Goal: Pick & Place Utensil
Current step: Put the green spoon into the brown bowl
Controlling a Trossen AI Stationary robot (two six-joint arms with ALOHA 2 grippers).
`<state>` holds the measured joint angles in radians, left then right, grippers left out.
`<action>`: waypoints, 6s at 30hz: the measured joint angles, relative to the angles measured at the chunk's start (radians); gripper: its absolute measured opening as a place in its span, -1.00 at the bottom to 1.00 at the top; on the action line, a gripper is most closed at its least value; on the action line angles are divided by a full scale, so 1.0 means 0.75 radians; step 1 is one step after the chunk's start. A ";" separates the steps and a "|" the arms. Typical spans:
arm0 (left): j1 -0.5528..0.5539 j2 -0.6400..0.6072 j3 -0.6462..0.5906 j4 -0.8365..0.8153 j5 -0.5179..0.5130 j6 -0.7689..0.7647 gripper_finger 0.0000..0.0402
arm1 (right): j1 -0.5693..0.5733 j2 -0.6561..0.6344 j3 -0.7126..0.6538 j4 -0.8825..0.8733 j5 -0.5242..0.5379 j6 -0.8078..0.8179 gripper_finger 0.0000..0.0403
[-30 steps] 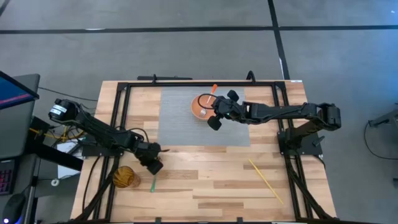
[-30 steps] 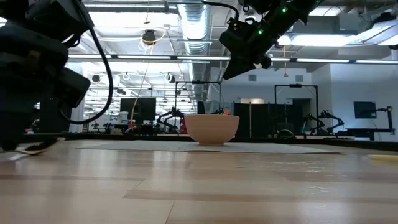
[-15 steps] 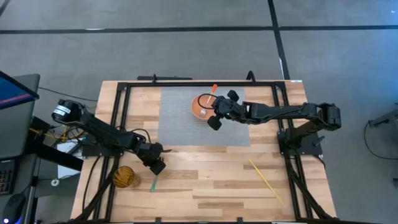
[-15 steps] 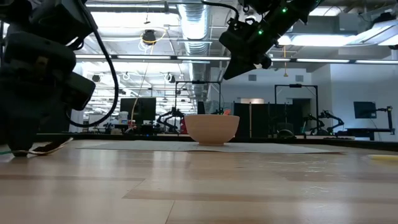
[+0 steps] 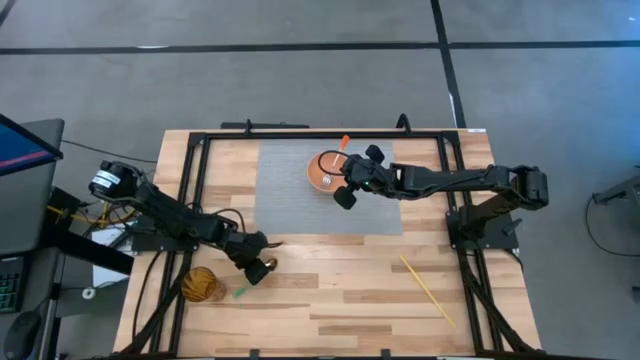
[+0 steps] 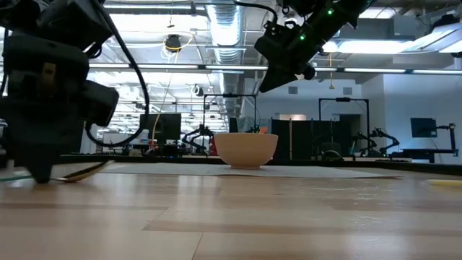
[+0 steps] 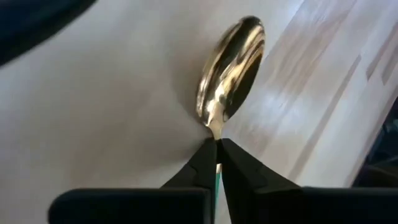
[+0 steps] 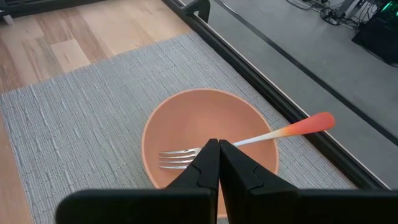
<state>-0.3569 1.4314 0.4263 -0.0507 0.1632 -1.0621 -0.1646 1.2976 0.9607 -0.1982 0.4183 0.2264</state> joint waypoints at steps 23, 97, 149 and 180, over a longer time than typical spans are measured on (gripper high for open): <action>0.640 -0.271 0.367 0.021 -0.124 0.808 -0.97 | 0.001 -0.051 0.001 -0.061 0.014 -0.297 -1.00; 1.206 0.243 0.974 -0.180 0.491 0.826 -0.96 | 0.044 -0.001 0.000 0.232 -0.367 -0.866 -1.00; 1.122 -0.038 0.738 -0.370 0.484 0.829 -0.96 | 0.321 0.982 0.381 1.334 0.115 -2.265 -0.44; 1.096 -0.038 0.740 -0.354 0.476 0.782 -0.49 | 0.384 0.981 0.376 1.401 0.434 -2.385 -0.99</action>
<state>0.4648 1.4029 0.9810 -0.3160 0.5201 -0.4760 0.1232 2.0335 1.2430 0.8523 0.7439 -1.5626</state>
